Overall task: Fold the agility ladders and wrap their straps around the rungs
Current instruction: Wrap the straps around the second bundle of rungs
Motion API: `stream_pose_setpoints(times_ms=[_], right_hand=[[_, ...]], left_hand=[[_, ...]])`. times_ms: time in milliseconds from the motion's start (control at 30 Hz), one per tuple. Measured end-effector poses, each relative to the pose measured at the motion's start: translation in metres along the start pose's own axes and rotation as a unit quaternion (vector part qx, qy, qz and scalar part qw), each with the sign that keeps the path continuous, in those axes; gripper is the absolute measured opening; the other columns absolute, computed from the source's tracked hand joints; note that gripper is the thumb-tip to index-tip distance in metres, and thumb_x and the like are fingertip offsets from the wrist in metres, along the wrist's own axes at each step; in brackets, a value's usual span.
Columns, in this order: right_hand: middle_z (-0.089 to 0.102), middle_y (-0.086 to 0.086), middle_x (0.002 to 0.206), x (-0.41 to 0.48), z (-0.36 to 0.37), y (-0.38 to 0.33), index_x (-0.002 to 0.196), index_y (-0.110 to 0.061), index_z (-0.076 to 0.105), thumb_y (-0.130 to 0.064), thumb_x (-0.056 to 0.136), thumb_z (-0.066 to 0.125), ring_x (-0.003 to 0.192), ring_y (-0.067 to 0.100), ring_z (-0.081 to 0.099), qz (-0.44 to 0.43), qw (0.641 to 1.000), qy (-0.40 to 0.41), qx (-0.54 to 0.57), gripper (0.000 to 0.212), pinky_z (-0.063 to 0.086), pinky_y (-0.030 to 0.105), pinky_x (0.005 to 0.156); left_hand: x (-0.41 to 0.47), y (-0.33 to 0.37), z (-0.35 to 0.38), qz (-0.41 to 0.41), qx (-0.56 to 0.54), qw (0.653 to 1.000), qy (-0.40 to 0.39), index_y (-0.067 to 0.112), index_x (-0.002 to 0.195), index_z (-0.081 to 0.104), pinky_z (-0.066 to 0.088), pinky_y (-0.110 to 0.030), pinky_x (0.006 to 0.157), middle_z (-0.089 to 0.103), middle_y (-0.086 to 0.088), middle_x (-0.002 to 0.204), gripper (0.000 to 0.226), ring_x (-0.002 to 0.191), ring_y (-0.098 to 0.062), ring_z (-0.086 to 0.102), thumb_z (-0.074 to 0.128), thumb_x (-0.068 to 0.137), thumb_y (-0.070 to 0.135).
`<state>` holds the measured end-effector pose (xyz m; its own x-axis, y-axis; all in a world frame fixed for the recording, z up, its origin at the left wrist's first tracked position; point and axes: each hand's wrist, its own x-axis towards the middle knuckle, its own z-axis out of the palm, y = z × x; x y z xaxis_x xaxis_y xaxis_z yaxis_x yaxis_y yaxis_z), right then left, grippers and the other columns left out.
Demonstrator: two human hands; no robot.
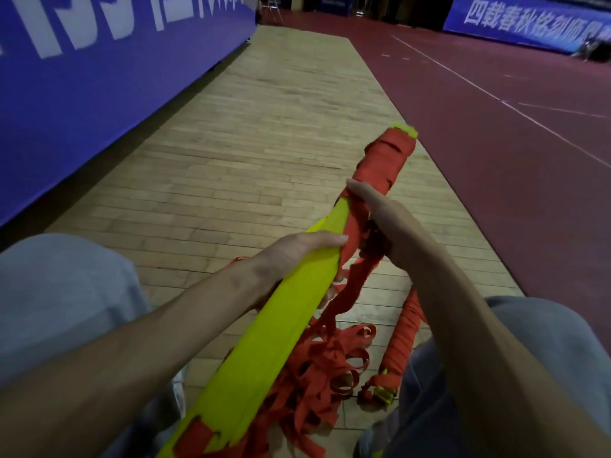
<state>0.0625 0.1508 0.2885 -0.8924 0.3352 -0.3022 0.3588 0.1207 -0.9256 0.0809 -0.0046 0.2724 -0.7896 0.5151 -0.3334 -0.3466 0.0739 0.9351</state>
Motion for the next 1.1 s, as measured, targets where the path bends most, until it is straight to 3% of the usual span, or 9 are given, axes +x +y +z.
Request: stream_pose_setpoints(times_ms=[167, 300, 400, 600, 700, 767, 833, 933, 1100], right_hand=[[0.066, 0.011, 0.071, -0.009, 0.002, 0.003, 0.095, -0.002, 0.065, -0.059, 0.08, 0.07, 0.041, 0.017, 0.06, 0.011, 0.998, -0.02, -0.059, 0.06, 0.047, 0.024, 0.042], [0.065, 0.002, 0.059, -0.01, 0.02, 0.018, 0.074, -0.009, 0.067, -0.059, 0.073, 0.077, 0.04, 0.012, 0.058, -0.045, 0.996, 0.004, -0.074, 0.051, 0.045, 0.02, 0.041], [0.057, -0.006, 0.044, -0.002, 0.027, 0.026, 0.062, -0.014, 0.063, -0.048, 0.074, 0.079, 0.041, 0.015, 0.054, -0.054, 0.997, 0.059, -0.022, 0.039, 0.044, 0.025, 0.046], [0.059, 0.001, 0.059, 0.0, 0.017, 0.014, 0.072, -0.011, 0.064, -0.036, 0.076, 0.074, 0.053, 0.018, 0.056, -0.025, 0.984, 0.115, 0.132, 0.027, 0.043, 0.027, 0.052], [0.058, 0.01, 0.071, -0.001, 0.015, 0.01, 0.083, -0.005, 0.065, -0.037, 0.075, 0.071, 0.056, 0.023, 0.057, -0.049, 0.961, 0.04, 0.269, 0.034, 0.048, 0.029, 0.055], [0.057, 0.013, 0.072, -0.006, 0.014, 0.007, 0.094, 0.0, 0.062, -0.033, 0.085, 0.062, 0.053, 0.022, 0.057, -0.083, 0.935, -0.007, 0.344, 0.035, 0.048, 0.026, 0.049], [0.057, 0.015, 0.073, -0.009, 0.013, 0.005, 0.098, 0.002, 0.061, -0.032, 0.09, 0.057, 0.052, 0.021, 0.057, -0.106, 0.923, -0.024, 0.37, 0.035, 0.047, 0.023, 0.047], [0.062, 0.013, 0.072, -0.008, 0.015, 0.004, 0.094, 0.003, 0.062, -0.038, 0.088, 0.062, 0.053, 0.021, 0.061, -0.128, 0.927, -0.001, 0.354, 0.042, 0.05, 0.026, 0.05], [0.07, 0.022, 0.079, 0.0, 0.018, 0.01, 0.079, -0.009, 0.066, -0.066, 0.079, 0.065, 0.074, 0.039, 0.07, -0.107, 0.97, 0.056, 0.211, 0.057, 0.06, 0.047, 0.073]], left_hand=[[0.008, -0.018, -0.009, 0.044, 0.219, 0.971, 0.082, 0.023, 0.109, 0.066, 0.058, -0.043, 0.083, 0.074, -0.006, 0.096, 0.029, 0.085, -0.025, 0.071, 0.069, 0.085, 0.04], [0.004, -0.032, -0.009, 0.093, 0.501, 0.847, 0.151, 0.022, 0.128, 0.038, 0.054, -0.04, 0.072, 0.066, 0.0, 0.093, 0.057, 0.083, -0.021, 0.066, 0.06, 0.088, 0.056], [0.002, -0.038, -0.006, 0.111, 0.542, 0.824, 0.125, 0.022, 0.134, 0.032, 0.052, -0.036, 0.07, 0.061, 0.004, 0.097, 0.066, 0.089, -0.021, 0.065, 0.059, 0.087, 0.06], [0.005, -0.027, -0.011, 0.151, 0.261, 0.952, 0.05, 0.029, 0.126, 0.05, 0.057, -0.041, 0.083, 0.067, -0.001, 0.101, 0.05, 0.088, -0.016, 0.069, 0.058, 0.088, 0.06], [-0.001, -0.016, -0.004, 0.121, 0.042, 0.992, -0.017, 0.017, 0.123, 0.053, 0.058, -0.031, 0.072, 0.071, -0.007, 0.097, 0.035, 0.079, -0.016, 0.071, 0.053, 0.097, 0.04], [-0.006, -0.014, 0.003, 0.087, -0.088, 0.99, -0.061, 0.011, 0.128, 0.048, 0.06, -0.035, 0.066, 0.072, -0.014, 0.094, 0.034, 0.078, -0.025, 0.071, 0.048, 0.099, 0.028], [-0.005, -0.008, 0.003, 0.035, -0.116, 0.988, -0.097, 0.004, 0.126, 0.054, 0.06, -0.04, 0.076, 0.068, -0.024, 0.105, 0.036, 0.091, -0.036, 0.069, 0.044, 0.101, 0.028], [-0.011, -0.006, 0.0, 0.001, -0.16, 0.966, -0.204, -0.005, 0.105, 0.063, 0.059, -0.034, 0.062, 0.07, -0.019, 0.088, 0.044, 0.071, -0.029, 0.069, 0.052, 0.091, 0.035], [-0.006, -0.014, 0.005, -0.021, -0.137, 0.979, -0.151, 0.001, 0.078, 0.065, 0.046, -0.028, 0.048, 0.061, -0.011, 0.06, 0.028, 0.044, -0.022, 0.055, 0.06, 0.078, 0.028]])
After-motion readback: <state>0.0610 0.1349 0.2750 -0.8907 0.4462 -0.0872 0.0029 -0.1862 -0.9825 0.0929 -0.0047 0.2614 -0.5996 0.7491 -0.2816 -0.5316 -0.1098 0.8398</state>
